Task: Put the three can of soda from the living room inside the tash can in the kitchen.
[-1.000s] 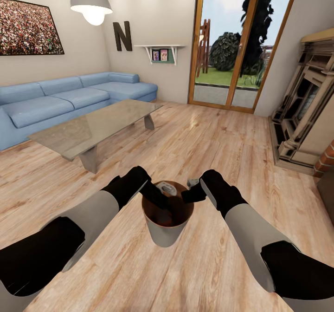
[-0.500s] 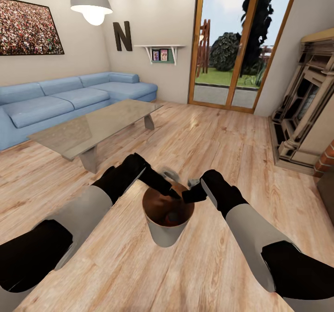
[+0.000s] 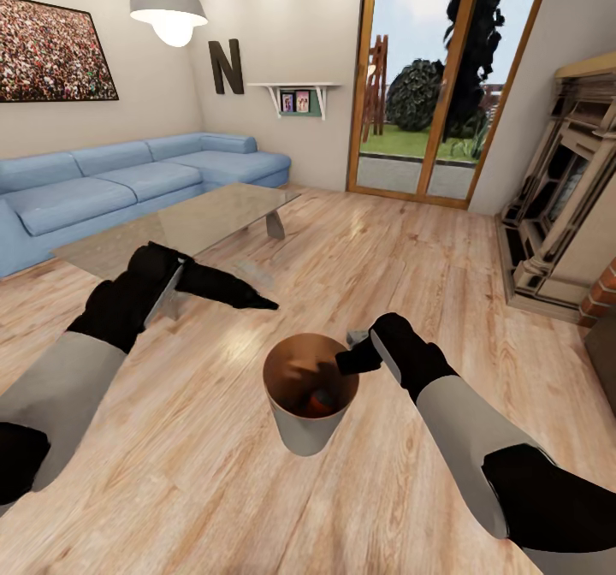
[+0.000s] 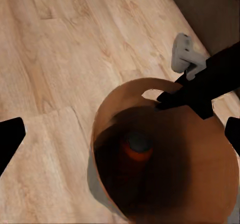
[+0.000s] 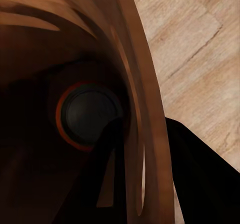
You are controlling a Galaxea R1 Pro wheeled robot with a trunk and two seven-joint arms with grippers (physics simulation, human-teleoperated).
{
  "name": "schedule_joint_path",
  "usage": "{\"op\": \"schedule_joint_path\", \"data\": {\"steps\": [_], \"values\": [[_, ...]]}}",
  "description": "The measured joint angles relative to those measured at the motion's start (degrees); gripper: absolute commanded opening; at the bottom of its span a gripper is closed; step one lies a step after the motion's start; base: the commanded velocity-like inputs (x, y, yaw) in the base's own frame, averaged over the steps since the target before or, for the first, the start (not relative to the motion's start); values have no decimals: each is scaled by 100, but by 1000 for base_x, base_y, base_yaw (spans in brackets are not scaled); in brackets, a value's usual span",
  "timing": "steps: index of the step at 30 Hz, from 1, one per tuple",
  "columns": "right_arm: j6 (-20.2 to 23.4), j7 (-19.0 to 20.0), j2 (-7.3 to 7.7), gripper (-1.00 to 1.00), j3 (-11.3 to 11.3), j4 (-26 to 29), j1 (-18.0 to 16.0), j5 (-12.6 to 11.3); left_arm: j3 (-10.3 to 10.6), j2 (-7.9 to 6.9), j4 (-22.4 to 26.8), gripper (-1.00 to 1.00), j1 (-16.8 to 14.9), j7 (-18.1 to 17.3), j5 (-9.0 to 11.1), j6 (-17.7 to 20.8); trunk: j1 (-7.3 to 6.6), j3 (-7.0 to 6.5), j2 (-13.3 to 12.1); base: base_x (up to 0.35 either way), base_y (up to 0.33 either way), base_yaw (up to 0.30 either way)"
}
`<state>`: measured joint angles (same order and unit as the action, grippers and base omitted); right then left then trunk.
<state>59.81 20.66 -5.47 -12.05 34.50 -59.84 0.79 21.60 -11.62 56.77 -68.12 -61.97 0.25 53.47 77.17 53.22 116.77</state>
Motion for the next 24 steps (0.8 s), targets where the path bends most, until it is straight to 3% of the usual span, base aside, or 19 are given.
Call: {"op": "schedule_joint_path", "data": {"steps": [4, 6, 7, 9, 10, 11, 13, 15, 16, 19, 20, 24], "values": [[1, 1, 5, -100, 9, 5, 0, -12, -582, -499, 697, 100, 47, -53, 7, 56, 0, 0, 0, 0, 0, 0], [2, 1, 13, -100, 12, 6, 2, -18, -865, -684, 1046, 100, 270, -57, 5, 43, 1, 1, -1, 0, 0, 0], [3, 1, 27, -100, 16, 9, 7, -27, -1244, -787, 1311, 100, 681, -9, -17, -22, 1, 2, 0, 0, 0, 0], [0, 0, 45, -100, 22, 10, 15, -5, -1803, -856, 1495, 100, 1213, 147, -24, -232, 1, 2, -1, 0, 0, 0], [5, 1, 87, -100, 26, 13, 21, -46, -2381, -893, 1622, 100, 1654, 422, -47, -578, 1, 2, 0, 0, 0, 0], [6, 1, 124, -100, 26, 14, 26, -49, -2719, -902, 1672, 100, 1893, 597, -37, -773, 1, 1, -1, 0, 0, 0], [1, 3, 219, -100, 29, 21, 34, -11, -3191, -901, 1735, 100, 2288, 973, -38, -1143, 1, 1, -1, 0, 0, 0], [-5, 4, 325, -100, 30, 34, 41, 34, -3498, -854, 1753, 100, 2657, 1366, -43, -1446, 1, 1, -1, 0, 0, 0], [7, 7, 439, -100, 37, 44, 46, -61, -3693, -760, 1748, 100, 2975, 1764, -61, -1708, 1, 2, 0, 0, 0, 0], [-9, 9, 631, -100, 39, 52, 60, 66, -3872, -554, 1673, 100, 3445, 2387, -64, -2186, 1, 1, -1, 0, 0, 0], [4, 11, 745, -100, 44, 57, 91, -31, -3933, -419, 1581, 100, 3689, 2793, -82, -2507, 1, 2, 0, 0, 0, 0], [-6, 18, 920, -100, 50, 70, 251, 44, -3993, -192, 1395, 100, 4187, 3651, -67, -3001, 1, 2, -1, 0, 0, 0]]}}
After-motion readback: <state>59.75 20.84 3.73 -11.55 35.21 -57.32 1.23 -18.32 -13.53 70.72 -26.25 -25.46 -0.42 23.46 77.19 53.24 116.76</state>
